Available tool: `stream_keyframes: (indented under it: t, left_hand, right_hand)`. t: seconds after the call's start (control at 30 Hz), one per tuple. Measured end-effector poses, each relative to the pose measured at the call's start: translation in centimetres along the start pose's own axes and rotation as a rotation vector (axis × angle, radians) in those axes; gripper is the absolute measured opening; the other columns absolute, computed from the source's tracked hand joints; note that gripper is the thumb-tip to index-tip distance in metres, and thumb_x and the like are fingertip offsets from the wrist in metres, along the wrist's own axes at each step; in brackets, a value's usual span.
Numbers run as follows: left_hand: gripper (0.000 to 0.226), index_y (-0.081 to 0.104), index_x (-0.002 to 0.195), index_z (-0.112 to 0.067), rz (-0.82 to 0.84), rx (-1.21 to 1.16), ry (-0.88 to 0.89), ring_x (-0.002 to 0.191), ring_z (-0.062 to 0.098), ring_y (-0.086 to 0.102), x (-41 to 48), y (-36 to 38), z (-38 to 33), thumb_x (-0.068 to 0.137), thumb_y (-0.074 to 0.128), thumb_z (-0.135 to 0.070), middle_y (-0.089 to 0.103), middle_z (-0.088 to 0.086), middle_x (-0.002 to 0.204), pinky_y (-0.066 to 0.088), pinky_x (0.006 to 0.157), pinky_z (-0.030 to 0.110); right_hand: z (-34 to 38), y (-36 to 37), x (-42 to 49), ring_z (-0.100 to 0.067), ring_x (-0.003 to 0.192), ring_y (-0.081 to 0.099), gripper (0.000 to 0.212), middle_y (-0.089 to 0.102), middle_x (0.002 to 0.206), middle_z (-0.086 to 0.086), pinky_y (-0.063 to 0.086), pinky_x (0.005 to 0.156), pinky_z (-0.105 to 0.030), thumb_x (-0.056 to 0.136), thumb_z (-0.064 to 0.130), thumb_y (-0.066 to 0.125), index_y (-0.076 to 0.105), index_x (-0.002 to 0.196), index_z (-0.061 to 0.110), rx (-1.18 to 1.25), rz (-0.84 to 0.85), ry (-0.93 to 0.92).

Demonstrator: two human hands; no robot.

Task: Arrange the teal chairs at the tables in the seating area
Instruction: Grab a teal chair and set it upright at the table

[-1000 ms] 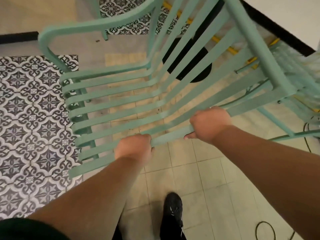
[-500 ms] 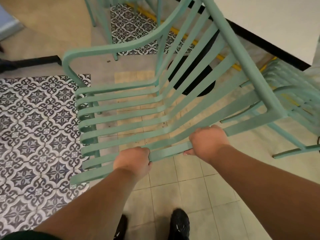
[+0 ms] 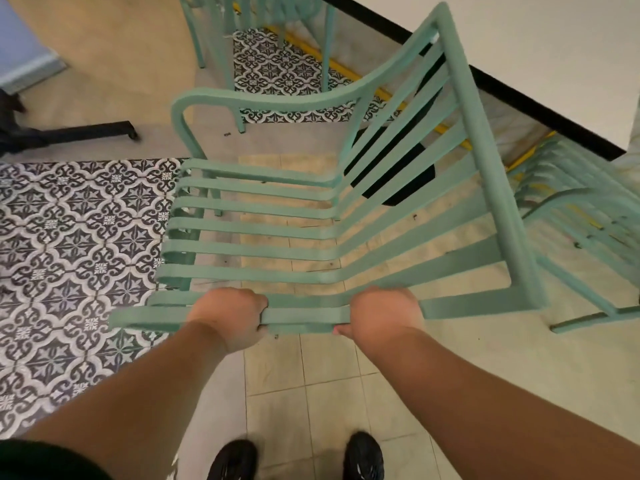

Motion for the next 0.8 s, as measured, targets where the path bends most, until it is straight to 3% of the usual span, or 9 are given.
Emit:
stream_keyframes:
  t: [0.13,0.3,0.43,0.57,0.8]
  left_hand:
    - [0.03,0.062,0.101,-0.029,0.011,0.055,0.003,0.077,0.02,0.061,0.3,-0.3,1.9,0.09,0.047,-0.053,0.064,-0.006,0.087,0.049,0.063,0.032]
    - [0.029,0.063,0.093,-0.03,0.004,0.079,-0.004,0.079,0.02,0.062,0.8,-0.6,5.3,0.084,0.05,-0.053,0.067,-0.006,0.087,0.047,0.064,0.03]
    - [0.032,0.065,0.094,-0.029,-0.013,0.138,0.011,0.087,0.021,0.068,1.3,-0.5,7.7,0.082,0.051,-0.055,0.06,-0.007,0.082,0.049,0.067,0.03]
    - [0.035,0.064,0.09,-0.028,-0.015,0.154,-0.005,0.082,0.019,0.067,2.5,-1.1,10.5,0.076,0.05,-0.057,0.069,-0.006,0.087,0.058,0.073,0.031]
    - [0.035,0.066,0.094,-0.029,-0.033,0.216,0.006,0.079,0.017,0.064,3.3,-1.6,11.9,0.078,0.051,-0.056,0.068,-0.007,0.086,0.051,0.067,0.028]
  right_hand:
    - [1.6,-0.7,-0.3,-0.024,0.079,0.051,0.045,0.047,0.078,0.002,0.038,0.072,-0.033,0.095,0.068,0.052,0.058,0.095,0.023,0.025,0.016,0.028]
    - [4.3,-1.3,0.1,-0.024,0.085,0.055,0.042,0.051,0.087,0.0,0.04,0.076,-0.034,0.099,0.059,0.052,0.064,0.111,0.022,0.082,0.069,0.025]
    - [6.6,-0.9,0.6,-0.024,0.107,0.064,0.033,0.063,0.108,0.0,0.038,0.078,-0.035,0.102,0.048,0.053,0.062,0.12,0.021,0.157,0.076,0.032]
    - [8.3,-1.6,1.4,-0.024,0.106,0.065,0.022,0.064,0.108,0.0,0.039,0.077,-0.034,0.103,0.034,0.056,0.061,0.12,0.021,0.172,0.058,0.032]
    - [9.5,-2.4,2.1,-0.025,0.11,0.065,0.024,0.065,0.118,-0.002,0.041,0.077,-0.037,0.103,0.029,0.055,0.059,0.124,0.017,0.177,0.053,0.011]
Point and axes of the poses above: each hand's wrist, its own x-axis towards the middle knuckle, its own y-axis out of the palm, z = x × y, the point moved 8 cm from there along x, towards the middle knuckle
